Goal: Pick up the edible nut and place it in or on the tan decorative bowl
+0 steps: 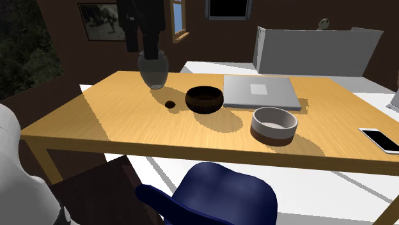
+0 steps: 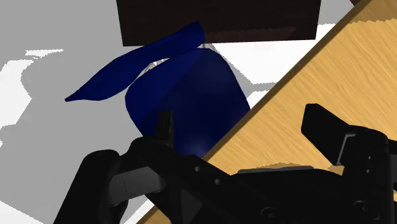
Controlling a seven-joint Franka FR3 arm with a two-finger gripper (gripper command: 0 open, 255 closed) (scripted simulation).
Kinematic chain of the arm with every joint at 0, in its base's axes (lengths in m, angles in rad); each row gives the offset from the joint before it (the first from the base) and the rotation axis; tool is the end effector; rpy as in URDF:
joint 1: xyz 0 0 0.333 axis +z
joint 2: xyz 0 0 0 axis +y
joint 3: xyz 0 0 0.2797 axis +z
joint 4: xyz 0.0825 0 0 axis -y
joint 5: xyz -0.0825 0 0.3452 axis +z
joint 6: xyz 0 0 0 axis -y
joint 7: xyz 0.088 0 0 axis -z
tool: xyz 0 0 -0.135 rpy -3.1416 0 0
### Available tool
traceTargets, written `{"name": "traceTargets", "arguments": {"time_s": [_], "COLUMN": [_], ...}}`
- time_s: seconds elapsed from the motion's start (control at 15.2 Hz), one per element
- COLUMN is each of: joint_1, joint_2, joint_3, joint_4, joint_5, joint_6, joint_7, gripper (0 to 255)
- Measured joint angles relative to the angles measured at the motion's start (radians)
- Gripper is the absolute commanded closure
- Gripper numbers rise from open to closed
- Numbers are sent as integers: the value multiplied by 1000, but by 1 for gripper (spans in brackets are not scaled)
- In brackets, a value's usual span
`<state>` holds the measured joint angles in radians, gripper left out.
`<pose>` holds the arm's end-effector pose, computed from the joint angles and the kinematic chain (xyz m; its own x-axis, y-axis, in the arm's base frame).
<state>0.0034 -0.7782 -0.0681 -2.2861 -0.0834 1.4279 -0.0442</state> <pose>0.2776 -0.0352 0.5519 0.9965 -0.0088 -0.0825 -0.0062 -0.9995 0.0318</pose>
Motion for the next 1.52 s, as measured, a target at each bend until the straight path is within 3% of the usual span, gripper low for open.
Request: {"name": "traceTargets", "arguments": {"time_s": [0.26, 0.99, 1.52], "joint_1": [15, 88, 119], "joint_2": [20, 212, 456], "joint_3": [34, 207, 326], "joint_4": [-27, -92, -14], "joint_5": [21, 97, 85], "joint_6": [49, 320, 493], "joint_7": [33, 201, 329], "gripper": [0, 0, 0]}}
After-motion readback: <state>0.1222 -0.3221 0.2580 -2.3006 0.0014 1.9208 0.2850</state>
